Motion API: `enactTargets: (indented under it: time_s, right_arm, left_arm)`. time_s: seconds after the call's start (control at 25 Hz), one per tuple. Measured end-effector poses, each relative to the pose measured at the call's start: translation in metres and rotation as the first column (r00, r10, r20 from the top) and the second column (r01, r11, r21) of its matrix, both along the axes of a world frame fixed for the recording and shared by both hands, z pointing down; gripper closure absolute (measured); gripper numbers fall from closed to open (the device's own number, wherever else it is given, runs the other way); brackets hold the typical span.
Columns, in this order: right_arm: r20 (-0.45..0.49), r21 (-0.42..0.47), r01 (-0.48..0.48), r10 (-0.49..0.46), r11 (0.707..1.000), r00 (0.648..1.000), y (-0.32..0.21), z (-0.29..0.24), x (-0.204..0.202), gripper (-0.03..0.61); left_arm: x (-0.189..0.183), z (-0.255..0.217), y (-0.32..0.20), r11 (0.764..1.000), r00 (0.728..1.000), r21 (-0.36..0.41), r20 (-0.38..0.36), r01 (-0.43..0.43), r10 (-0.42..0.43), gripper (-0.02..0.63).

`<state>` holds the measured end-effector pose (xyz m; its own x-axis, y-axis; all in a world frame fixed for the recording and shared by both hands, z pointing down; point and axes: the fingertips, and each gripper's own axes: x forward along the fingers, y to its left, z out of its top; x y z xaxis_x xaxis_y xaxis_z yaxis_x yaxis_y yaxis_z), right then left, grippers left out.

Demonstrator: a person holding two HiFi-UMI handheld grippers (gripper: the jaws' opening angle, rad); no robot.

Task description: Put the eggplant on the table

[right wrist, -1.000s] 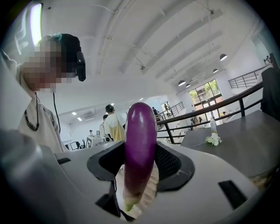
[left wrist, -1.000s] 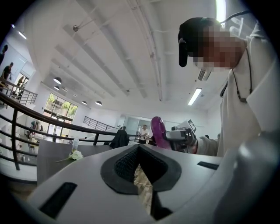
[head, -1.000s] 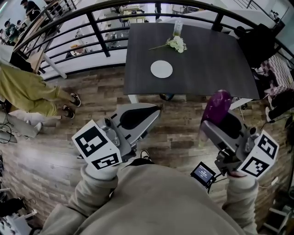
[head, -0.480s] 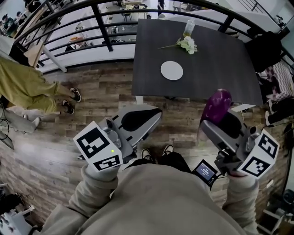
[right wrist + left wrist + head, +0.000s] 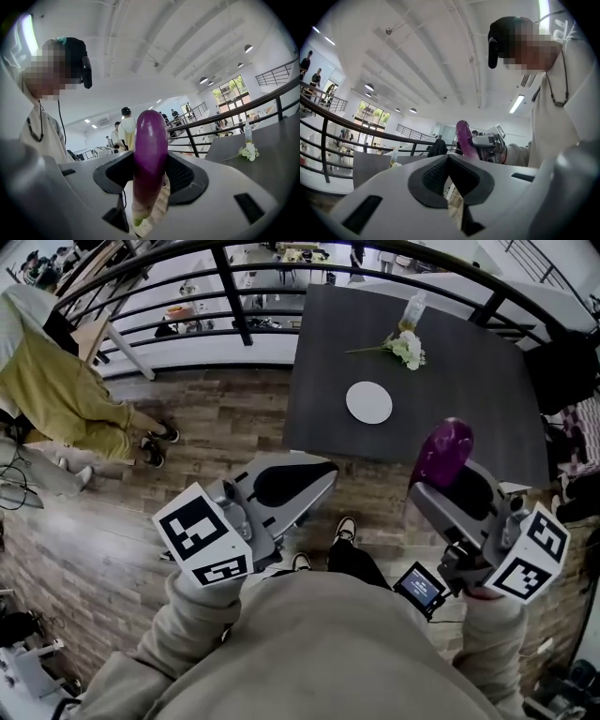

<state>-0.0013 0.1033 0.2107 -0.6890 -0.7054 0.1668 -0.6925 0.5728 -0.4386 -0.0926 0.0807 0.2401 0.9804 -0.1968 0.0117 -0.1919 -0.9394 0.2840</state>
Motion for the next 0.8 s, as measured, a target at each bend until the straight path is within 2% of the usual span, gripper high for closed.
enactTargets:
  time_s: [0.24,0.52,0.8]
  right_arm:
    - [0.019,0.025,0.028,-0.029,0.999,0.999,-0.037,-0.004,0.019,0.359]
    - [0.033,0.041,0.04,-0.041,0.998,0.999,-0.071,-0.01,0.064,0.359]
    - [0.062,0.052,0.023,-0.027,0.998,0.998,-0.081,-0.001,0.116,0.359]
  left_arm:
    - [0.02,-0.01,-0.031,1.0,1.0,0.019,0.005,0.011,-0.011,0.609]
    - [0.067,-0.016,-0.061,1.0,1.0,0.02,0.006,0.016,-0.016,0.609]
    - [0.113,-0.012,-0.078,0.999,0.999,0.037,0.028,0.027,-0.028,0.609]
